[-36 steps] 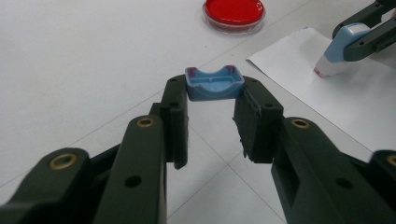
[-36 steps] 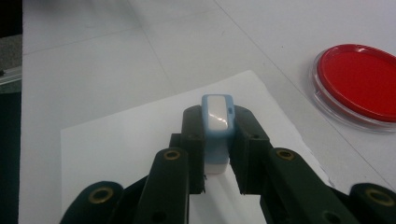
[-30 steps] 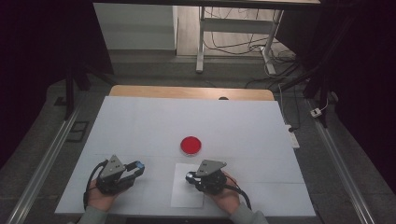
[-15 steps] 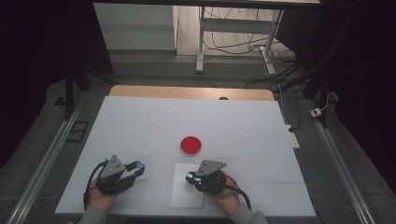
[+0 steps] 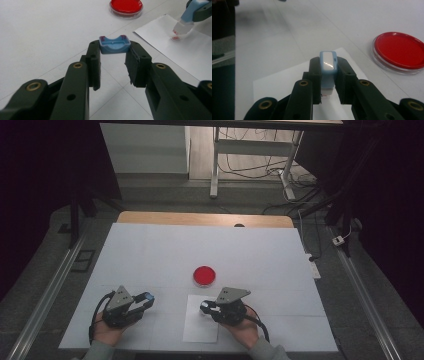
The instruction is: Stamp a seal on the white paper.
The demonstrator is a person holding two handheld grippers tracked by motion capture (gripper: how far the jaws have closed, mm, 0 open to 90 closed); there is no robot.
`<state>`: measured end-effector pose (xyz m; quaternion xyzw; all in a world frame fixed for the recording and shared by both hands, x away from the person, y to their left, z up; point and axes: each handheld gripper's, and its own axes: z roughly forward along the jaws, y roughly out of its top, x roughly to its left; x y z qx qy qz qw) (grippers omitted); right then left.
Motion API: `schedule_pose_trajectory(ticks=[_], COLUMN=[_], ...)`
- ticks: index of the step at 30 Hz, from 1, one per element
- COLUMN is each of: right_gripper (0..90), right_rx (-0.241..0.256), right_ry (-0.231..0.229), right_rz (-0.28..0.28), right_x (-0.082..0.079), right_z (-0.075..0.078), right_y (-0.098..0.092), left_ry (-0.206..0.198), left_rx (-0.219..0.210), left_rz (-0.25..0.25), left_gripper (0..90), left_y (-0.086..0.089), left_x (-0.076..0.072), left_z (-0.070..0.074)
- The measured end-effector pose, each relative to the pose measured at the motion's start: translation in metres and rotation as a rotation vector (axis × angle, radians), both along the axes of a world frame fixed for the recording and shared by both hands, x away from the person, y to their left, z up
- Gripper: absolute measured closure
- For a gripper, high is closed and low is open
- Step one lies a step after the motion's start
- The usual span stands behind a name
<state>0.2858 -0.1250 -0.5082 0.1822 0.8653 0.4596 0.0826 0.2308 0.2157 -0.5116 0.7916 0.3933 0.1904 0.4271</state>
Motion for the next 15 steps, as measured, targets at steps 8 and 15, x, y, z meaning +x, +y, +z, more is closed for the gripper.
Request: schedule_pose_trajectory(ticks=[8, 15], right_gripper=[75.7, 75.6], right_rx=[0.028, 0.044], right_ry=[-0.013, -0.02], right_rz=[-0.007, -0.012], right_x=[-0.001, -0.002], right_z=[0.008, 0.012], right_y=[-0.002, -0.004], left_ry=[0.0, 0.0], left_rx=[0.001, 0.002], left_rz=[0.0, -0.002], left_gripper=[65.5, 65.5], left_y=[-0.001, -0.001], left_x=[0.0, 0.0], left_z=[0.0, 0.0])
